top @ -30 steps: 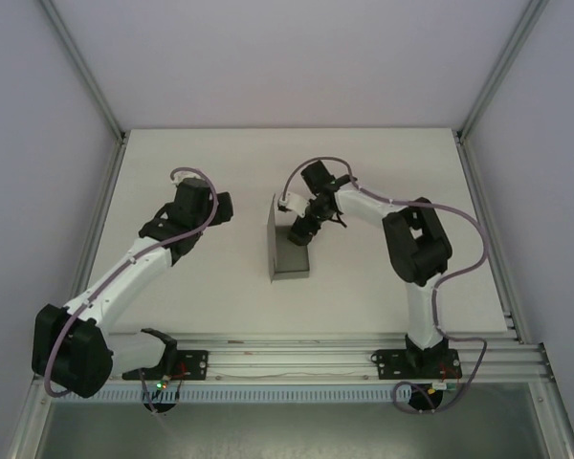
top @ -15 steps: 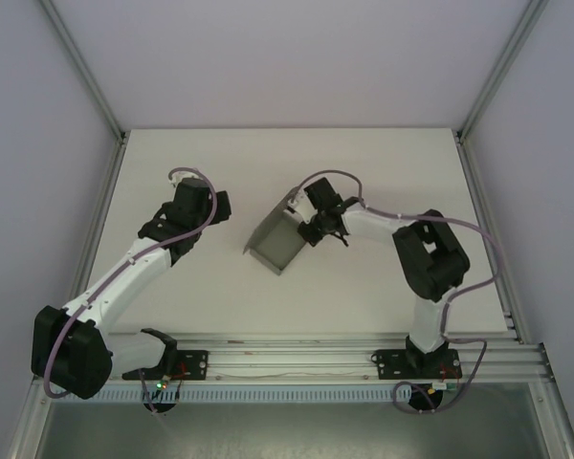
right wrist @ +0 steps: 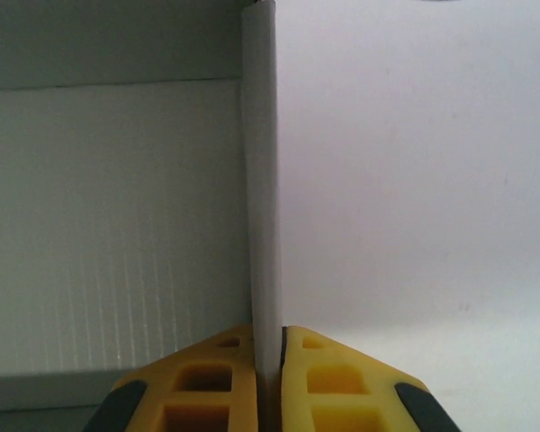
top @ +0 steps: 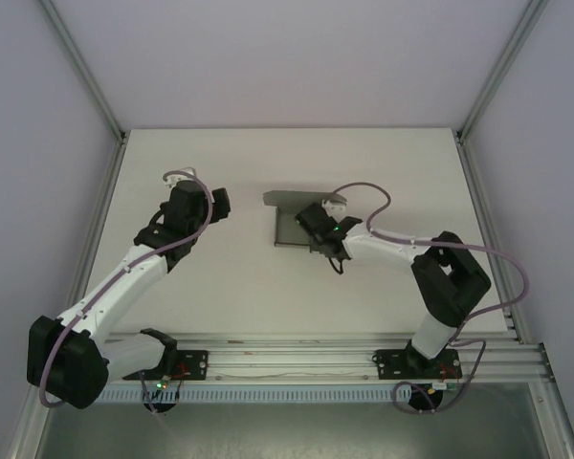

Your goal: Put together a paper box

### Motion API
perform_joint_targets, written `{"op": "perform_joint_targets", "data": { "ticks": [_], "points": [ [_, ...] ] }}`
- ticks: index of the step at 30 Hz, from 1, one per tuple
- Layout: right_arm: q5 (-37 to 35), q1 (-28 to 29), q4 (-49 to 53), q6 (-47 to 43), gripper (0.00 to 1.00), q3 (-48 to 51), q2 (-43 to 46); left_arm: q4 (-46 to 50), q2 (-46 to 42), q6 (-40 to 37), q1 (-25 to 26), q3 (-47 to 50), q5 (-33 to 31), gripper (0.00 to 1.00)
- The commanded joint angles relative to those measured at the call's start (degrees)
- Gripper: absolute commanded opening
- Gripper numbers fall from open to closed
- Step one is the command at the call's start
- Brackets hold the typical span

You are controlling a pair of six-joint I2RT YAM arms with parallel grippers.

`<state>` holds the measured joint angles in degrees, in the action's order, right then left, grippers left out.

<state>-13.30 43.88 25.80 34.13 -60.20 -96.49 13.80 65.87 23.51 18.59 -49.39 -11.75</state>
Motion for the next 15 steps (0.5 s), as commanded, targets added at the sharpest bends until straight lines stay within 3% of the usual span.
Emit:
{"op": "perform_joint_targets", "data": {
  "ticks": [1,6,9,12,15],
  "points": [
    [-5.72,1.21,2.33,10.36,0.09,1.01,1.12,-3.18,0.12,-1.37,-0.73,0.71,3.18,1.0],
    [-5.59,1.41,1.35,11.57,0.22,1.43,0.89,-7.76,0.36,-5.87,-0.64,3.17,11.44,1.0],
    [-3.63,1.4,0.06,9.3,0.23,1.82,0.57,-10.25,0.62,-9.23,-0.54,4.01,18.51,1.0],
    [-2.9,1.41,0.69,7.59,0.26,2.18,0.98,-9.86,2.08,-10.86,-0.54,3.11,20.63,1.0],
    [-5.85,1.4,1.92,5.44,0.42,2.37,3.52,-9.85,4.54,-13.79,-0.55,2.17,23.95,1.0]
  ]
}}
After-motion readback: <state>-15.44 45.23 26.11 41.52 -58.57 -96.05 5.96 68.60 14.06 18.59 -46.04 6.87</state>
